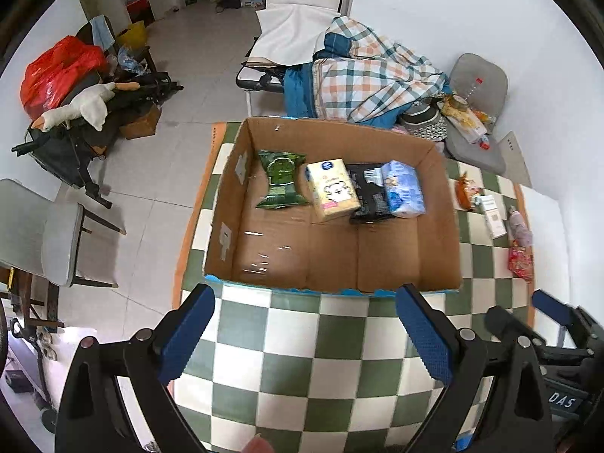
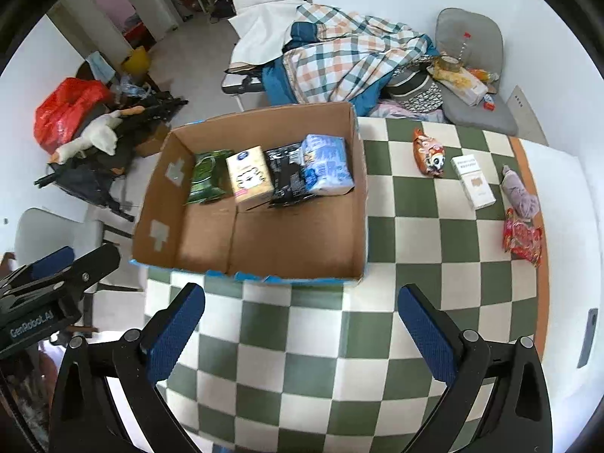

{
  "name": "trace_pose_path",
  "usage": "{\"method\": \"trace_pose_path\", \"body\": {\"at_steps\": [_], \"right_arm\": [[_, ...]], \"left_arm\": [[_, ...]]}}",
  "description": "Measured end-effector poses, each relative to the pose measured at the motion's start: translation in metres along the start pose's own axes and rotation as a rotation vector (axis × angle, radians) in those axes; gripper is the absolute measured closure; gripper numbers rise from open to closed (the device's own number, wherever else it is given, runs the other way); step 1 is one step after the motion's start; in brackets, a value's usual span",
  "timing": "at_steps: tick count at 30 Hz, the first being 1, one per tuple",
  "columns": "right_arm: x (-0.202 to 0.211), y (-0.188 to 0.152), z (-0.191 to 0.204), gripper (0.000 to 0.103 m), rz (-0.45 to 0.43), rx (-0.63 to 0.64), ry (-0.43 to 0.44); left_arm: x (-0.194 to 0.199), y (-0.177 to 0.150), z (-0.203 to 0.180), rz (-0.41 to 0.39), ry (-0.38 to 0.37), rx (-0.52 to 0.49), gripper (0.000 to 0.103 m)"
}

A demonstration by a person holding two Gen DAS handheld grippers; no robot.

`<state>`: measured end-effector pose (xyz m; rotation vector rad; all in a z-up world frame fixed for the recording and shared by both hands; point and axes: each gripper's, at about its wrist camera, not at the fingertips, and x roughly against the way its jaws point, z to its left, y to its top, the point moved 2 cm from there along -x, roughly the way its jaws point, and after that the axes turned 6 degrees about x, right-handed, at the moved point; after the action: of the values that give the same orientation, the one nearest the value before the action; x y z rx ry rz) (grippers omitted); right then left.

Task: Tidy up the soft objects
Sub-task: 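Move both tools back over the remaining items on the table, then grasp the orange panda bag with the left tool while the right tool grasps the red-floral bag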

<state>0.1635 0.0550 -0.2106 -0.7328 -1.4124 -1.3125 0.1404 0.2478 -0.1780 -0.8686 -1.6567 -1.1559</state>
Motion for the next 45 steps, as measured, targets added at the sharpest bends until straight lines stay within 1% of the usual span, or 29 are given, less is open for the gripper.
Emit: {"method": "trace_pose_path", "body": {"at_steps": [3,6,9,14,16,17,19,20,22,26,28,30,34,35,37,39,41,42,43,45], "right_arm": [[0.009,-0.006,-0.010,0.000,0.001,-0.023,0.037],[0.017,-0.008,-0.033,0.000,-0.009,-0.066,0.046],[0.026,-0.007,-0.079,0.000,-0.022,-0.142,0.027],[0.036,-0.003,-0.176,0.000,-0.035,-0.290,-0.047],[0.035,-0.003,-0.222,0.000,-0.028,-0.357,-0.080],[0.033,-0.003,-0.249,0.000,-0.020,-0.398,-0.090],[0.024,-0.003,-0.295,0.000,0.002,-0.466,-0.109],[0.017,-0.004,-0.319,0.000,0.021,-0.495,-0.120],[-0.002,-0.005,-0.366,0.000,0.056,-0.544,-0.124],[-0.048,-0.005,-0.423,0.000,0.163,-0.549,-0.109],[-0.075,-0.006,-0.441,0.000,0.222,-0.543,-0.099],[-0.097,-0.007,-0.452,0.000,0.261,-0.538,-0.092],[-0.129,-0.008,-0.452,0.000,0.313,-0.497,-0.105],[-0.132,-0.006,-0.452,0.000,0.311,-0.477,-0.101],[-0.134,0.001,-0.449,0.000,0.297,-0.390,-0.089],[-0.137,0.009,-0.435,0.000,0.328,-0.191,-0.100],[-0.144,0.012,-0.422,0.000,0.376,0.011,-0.171],[-0.150,0.013,-0.415,0.000,0.400,0.098,-0.193],[-0.158,0.012,-0.410,0.000,0.436,0.171,-0.192],[-0.175,0.010,-0.405,0.000,0.510,0.245,-0.162]], "left_arm": [[0.011,0.001,-0.018,-0.008,-0.011,-0.022,0.005],[0.019,0.006,-0.051,-0.015,-0.016,-0.088,0.005],[0.018,0.014,-0.097,-0.019,-0.038,-0.167,0.005],[-0.008,0.035,-0.186,0.044,-0.083,-0.284,0.005],[-0.027,0.046,-0.225,0.079,-0.095,-0.329,0.005],[-0.042,0.052,-0.248,0.102,-0.090,-0.357,0.005],[-0.068,0.062,-0.276,0.147,-0.070,-0.385,0.005],[-0.088,0.068,-0.293,0.181,-0.055,-0.398,0.005],[-0.121,0.078,-0.314,0.239,-0.041,-0.392,0.005],[-0.185,0.088,-0.342,0.349,-0.019,-0.363,0.005],[-0.210,0.089,-0.349,0.381,-0.003,-0.354,0.005],[-0.236,0.088,-0.359,0.423,0.006,-0.347,0.005],[-0.273,0.082,-0.372,0.484,0.026,-0.350,0.005],[-0.279,0.081,-0.375,0.489,0.033,-0.361,0.005],[-0.286,0.077,-0.378,0.495,0.045,-0.381,0.005],[-0.289,0.074,-0.379,0.490,0.053,-0.394,0.005],[-0.293,0.071,-0.380,0.494,0.060,-0.394,0.005],[-0.294,0.070,-0.381,0.500,0.061,-0.392,0.005],[-0.296,0.067,-0.382,0.507,0.057,-0.392,0.005],[-0.296,0.065,-0.383,0.514,0.057,-0.397,0.005]]}}
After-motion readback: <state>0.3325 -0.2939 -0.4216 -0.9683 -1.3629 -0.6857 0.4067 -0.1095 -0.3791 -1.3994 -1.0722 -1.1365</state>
